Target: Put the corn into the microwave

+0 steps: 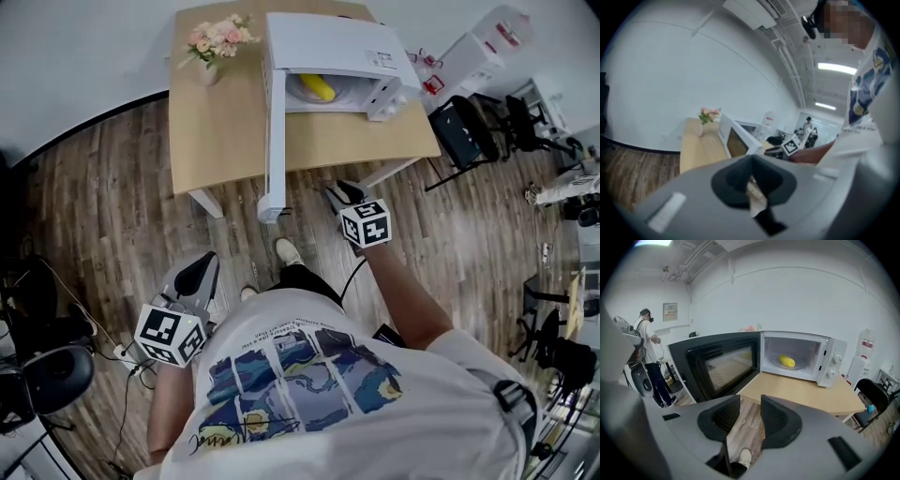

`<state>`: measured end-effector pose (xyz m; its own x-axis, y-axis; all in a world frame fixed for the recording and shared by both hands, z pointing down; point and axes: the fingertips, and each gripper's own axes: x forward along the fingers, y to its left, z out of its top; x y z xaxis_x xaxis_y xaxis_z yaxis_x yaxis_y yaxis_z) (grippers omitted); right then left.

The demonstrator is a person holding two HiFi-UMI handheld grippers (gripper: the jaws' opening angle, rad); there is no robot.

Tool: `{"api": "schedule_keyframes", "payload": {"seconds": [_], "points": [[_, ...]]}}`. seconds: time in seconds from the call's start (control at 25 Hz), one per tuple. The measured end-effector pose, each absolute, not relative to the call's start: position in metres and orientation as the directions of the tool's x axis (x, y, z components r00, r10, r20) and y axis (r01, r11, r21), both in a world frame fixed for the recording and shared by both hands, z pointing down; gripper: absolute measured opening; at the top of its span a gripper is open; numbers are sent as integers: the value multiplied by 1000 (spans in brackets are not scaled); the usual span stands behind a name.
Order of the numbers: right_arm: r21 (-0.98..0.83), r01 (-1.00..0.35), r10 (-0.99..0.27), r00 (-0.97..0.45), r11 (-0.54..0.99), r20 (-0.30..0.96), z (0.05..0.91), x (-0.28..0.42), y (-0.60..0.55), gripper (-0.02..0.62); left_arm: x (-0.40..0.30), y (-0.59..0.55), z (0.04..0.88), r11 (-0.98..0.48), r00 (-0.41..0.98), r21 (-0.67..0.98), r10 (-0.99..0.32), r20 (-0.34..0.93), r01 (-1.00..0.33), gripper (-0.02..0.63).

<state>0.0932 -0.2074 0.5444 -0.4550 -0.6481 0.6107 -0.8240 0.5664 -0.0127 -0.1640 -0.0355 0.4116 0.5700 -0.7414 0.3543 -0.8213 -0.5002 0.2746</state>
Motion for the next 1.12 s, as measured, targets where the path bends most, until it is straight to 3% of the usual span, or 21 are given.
{"api": "schedule_keyframes", "payload": {"seconds": [0.64, 1.12], "points": [[-12, -789, -636, -504, 614, 585, 504, 53, -95, 57, -171, 9, 429, -549, 626, 302, -701, 342, -779, 9], [70, -750, -642, -509, 658, 574, 488, 33, -78, 38, -178, 21, 434, -547, 627, 309, -704, 333, -778, 9]]}}
